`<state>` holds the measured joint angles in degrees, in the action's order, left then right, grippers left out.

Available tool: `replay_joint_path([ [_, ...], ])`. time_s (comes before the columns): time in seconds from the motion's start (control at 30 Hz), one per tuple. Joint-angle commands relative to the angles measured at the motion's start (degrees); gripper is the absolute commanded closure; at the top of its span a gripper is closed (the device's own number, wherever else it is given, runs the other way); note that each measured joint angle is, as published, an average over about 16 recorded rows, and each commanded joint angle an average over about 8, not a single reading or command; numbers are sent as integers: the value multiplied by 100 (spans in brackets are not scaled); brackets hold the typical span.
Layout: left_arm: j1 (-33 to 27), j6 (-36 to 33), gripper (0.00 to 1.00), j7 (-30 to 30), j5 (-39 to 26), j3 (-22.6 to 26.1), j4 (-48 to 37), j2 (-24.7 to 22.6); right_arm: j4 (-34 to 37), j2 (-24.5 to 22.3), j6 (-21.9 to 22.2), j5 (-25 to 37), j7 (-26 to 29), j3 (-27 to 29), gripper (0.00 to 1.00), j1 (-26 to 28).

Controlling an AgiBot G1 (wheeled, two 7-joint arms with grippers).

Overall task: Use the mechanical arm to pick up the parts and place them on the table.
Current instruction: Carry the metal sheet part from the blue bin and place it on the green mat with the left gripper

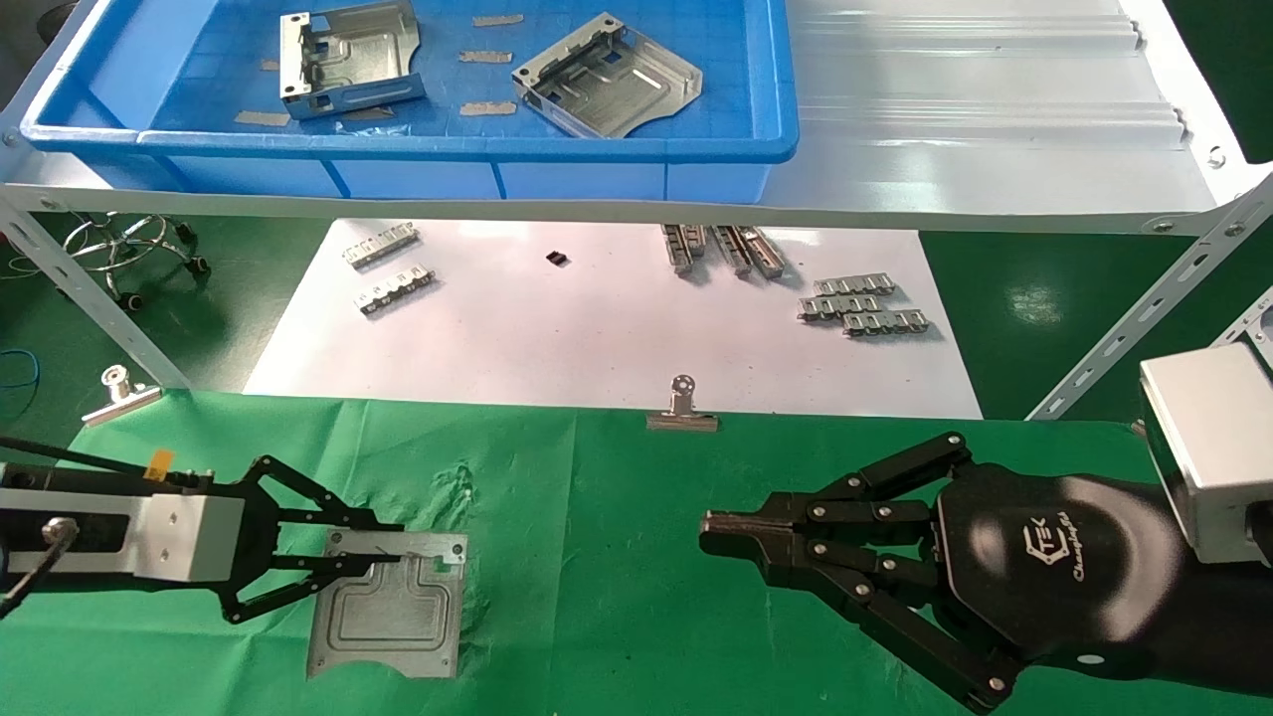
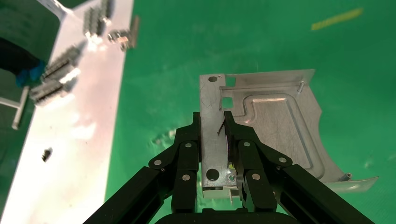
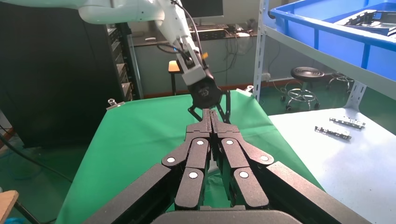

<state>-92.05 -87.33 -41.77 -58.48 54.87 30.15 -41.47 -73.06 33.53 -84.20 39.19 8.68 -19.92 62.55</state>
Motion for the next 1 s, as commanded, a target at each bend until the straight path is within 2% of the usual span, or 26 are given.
replay_joint_path([
  [0.03,-8,55,100,-153,-79,33,-218,-102,0,0,0,0,0,0,100,0],
  [0.2,14,217,100,-439,-126,36,-634,-292,0,0,0,0,0,-1,100,0],
  [0.23,23,266,97,-491,-125,29,-710,-328,0,0,0,-1,0,-1,100,0],
  [0.3,43,352,80,-585,-110,10,-847,-391,0,0,0,-1,-1,-1,100,0],
  [0.47,85,462,18,-794,-74,-25,-1119,-515,0,-1,1,-1,-1,-2,100,0],
  [0.53,93,464,4,-869,-60,-35,-1206,-551,0,-1,1,-1,-1,-2,100,0],
  [0.6,98,457,0,-948,-48,-45,-1277,-582,0,-1,1,-1,-1,-2,100,1],
  [0.83,60,262,0,-1211,57,-112,-1454,-607,0,-1,1,-2,-1,-3,100,1],
  [0.97,-50,-37,0,-1026,146,-144,-1580,-553,0,-1,1,-2,-2,-3,100,1],
  [1.0,-76,-126,0,-879,180,-146,-1608,-540,0,-1,1,-2,-2,-3,96,1],
])
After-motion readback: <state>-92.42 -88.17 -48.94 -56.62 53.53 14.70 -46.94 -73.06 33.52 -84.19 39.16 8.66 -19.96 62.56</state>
